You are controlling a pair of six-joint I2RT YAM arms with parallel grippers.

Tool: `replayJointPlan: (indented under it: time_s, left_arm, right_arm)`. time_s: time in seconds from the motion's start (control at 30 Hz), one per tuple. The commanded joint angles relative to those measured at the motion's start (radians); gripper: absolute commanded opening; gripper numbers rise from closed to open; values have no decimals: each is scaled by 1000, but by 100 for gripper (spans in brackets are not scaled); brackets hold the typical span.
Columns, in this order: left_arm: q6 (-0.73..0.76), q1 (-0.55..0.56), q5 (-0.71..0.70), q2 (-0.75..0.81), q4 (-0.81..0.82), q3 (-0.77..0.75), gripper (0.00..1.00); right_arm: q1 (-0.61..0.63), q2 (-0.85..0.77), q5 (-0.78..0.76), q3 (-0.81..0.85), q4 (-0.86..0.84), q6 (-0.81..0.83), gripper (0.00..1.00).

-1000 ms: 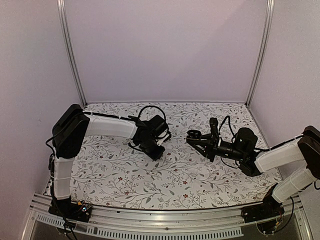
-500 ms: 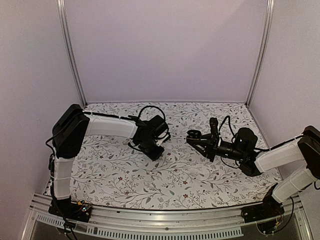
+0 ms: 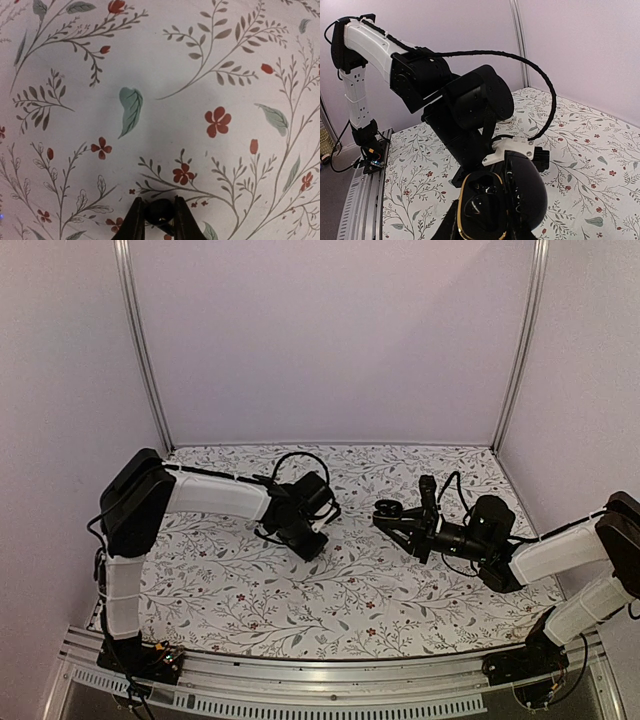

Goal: Insert the wireless bluetooth earbuds into the charging case
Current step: Pick up the left earbud from the center of the board.

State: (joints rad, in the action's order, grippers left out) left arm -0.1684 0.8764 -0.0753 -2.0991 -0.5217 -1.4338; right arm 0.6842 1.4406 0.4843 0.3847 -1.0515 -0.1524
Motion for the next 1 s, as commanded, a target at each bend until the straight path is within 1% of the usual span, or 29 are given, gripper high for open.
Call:
replayJointPlan:
  time_s: [0.0, 0.13, 0.3, 0.47, 0.57, 0.67, 0.77, 0.97]
  left_arm:
    - [2, -2, -34, 62, 67, 52, 11]
    - [-5, -10, -58, 131, 136, 102, 10]
    - [-7, -15, -92, 257, 270, 194, 10]
    - [26, -10, -80, 425, 466, 312, 10]
    - [50, 3, -50, 516, 611, 380, 10]
    - [79, 20, -15, 589, 722, 434, 10]
    - [117, 44, 19, 629, 780, 455, 10]
    - [167, 92, 39, 639, 824, 446, 10]
  right_arm:
    - [-14, -12, -5, 3, 7, 5, 0]
    - [-17, -10, -1, 3, 7, -2, 0]
    - [-17, -2, 16, 9, 3, -11, 0]
    - [-17, 7, 44, 19, -4, -18, 0]
    - [-17, 20, 82, 28, -16, -18, 0]
    - [-17, 36, 104, 39, -28, -18, 0]
    - [-17, 48, 121, 61, -13, -29, 0]
    - [-16, 64, 138, 80, -18, -74, 0]
